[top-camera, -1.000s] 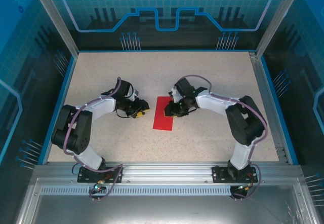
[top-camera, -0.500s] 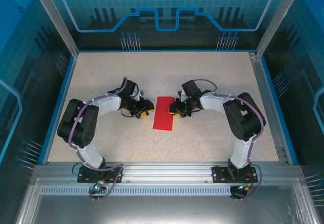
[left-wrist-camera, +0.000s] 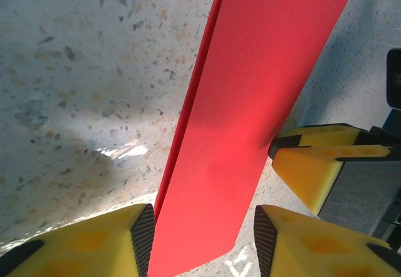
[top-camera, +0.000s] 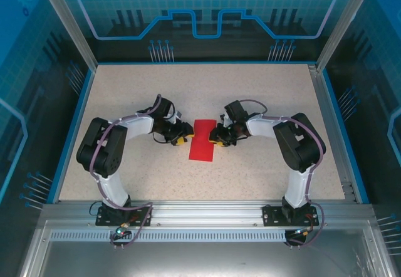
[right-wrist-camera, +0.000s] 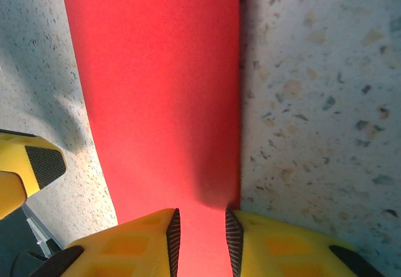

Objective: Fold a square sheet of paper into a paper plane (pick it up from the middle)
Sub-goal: Fold the triangle a second time at the center of the table.

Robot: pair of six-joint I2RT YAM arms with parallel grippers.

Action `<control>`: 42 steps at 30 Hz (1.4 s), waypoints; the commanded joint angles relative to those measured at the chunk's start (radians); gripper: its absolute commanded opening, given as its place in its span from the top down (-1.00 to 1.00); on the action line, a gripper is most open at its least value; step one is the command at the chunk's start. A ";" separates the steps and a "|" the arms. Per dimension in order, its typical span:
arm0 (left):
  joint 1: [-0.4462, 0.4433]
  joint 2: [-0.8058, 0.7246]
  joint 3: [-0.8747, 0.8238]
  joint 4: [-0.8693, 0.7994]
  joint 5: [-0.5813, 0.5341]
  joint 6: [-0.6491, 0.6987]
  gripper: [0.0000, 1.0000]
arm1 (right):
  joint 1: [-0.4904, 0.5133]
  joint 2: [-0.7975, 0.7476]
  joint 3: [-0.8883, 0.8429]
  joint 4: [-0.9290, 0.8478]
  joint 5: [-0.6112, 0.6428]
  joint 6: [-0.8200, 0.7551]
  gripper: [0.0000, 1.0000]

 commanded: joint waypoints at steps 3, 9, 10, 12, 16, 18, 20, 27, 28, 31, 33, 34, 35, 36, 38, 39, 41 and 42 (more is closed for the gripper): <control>-0.007 0.021 0.038 -0.026 0.021 0.000 -0.01 | -0.014 -0.005 -0.082 0.002 0.008 0.018 0.41; -0.015 0.038 0.046 -0.032 0.018 0.001 -0.01 | -0.024 -0.042 -0.092 0.033 -0.018 0.025 0.46; -0.017 0.039 0.048 -0.032 0.018 0.001 -0.01 | -0.024 -0.055 -0.090 0.036 -0.023 0.026 0.47; -0.018 0.039 0.048 -0.032 0.015 -0.001 -0.01 | -0.021 -0.080 -0.083 0.046 -0.035 0.024 0.46; -0.019 0.044 0.051 -0.034 0.013 0.000 -0.01 | -0.003 -0.105 -0.049 0.036 -0.038 0.006 0.44; -0.020 0.046 0.052 -0.035 0.016 0.000 -0.01 | 0.009 -0.092 -0.028 0.015 -0.039 -0.005 0.44; -0.021 0.047 0.054 -0.036 0.018 0.001 -0.01 | 0.019 -0.082 -0.023 -0.006 -0.011 -0.008 0.44; -0.024 0.050 0.055 -0.037 0.023 0.003 -0.01 | 0.013 -0.041 -0.061 -0.017 0.029 -0.012 0.44; -0.024 0.051 0.058 -0.037 0.024 0.005 -0.01 | 0.012 -0.038 -0.067 -0.017 0.031 -0.014 0.44; -0.027 0.054 0.066 -0.047 0.025 0.011 -0.01 | 0.005 -0.035 -0.087 -0.043 0.063 -0.030 0.45; -0.029 0.056 0.069 -0.049 0.025 0.013 -0.02 | 0.000 -0.034 -0.102 -0.047 0.069 -0.033 0.45; -0.030 0.059 0.071 -0.051 0.025 0.013 -0.02 | -0.002 -0.035 -0.110 -0.051 0.075 -0.035 0.46; -0.032 0.061 0.073 -0.053 0.025 0.014 -0.02 | -0.005 -0.039 -0.118 -0.051 0.079 -0.035 0.46; -0.033 0.063 0.074 -0.056 0.024 0.015 -0.02 | -0.007 -0.043 -0.123 -0.048 0.076 -0.033 0.46; -0.033 0.063 0.077 -0.056 0.023 0.017 -0.02 | -0.012 -0.067 -0.136 -0.021 0.052 -0.024 0.47; -0.033 0.062 0.077 -0.059 0.021 0.017 -0.02 | -0.012 -0.083 -0.140 -0.007 0.048 -0.020 0.47; -0.034 0.058 0.077 -0.063 0.011 0.016 -0.02 | -0.010 -0.116 -0.133 0.008 0.030 -0.018 0.46; -0.034 0.054 0.075 -0.062 0.004 0.016 -0.02 | -0.009 -0.122 -0.124 0.013 0.018 -0.016 0.46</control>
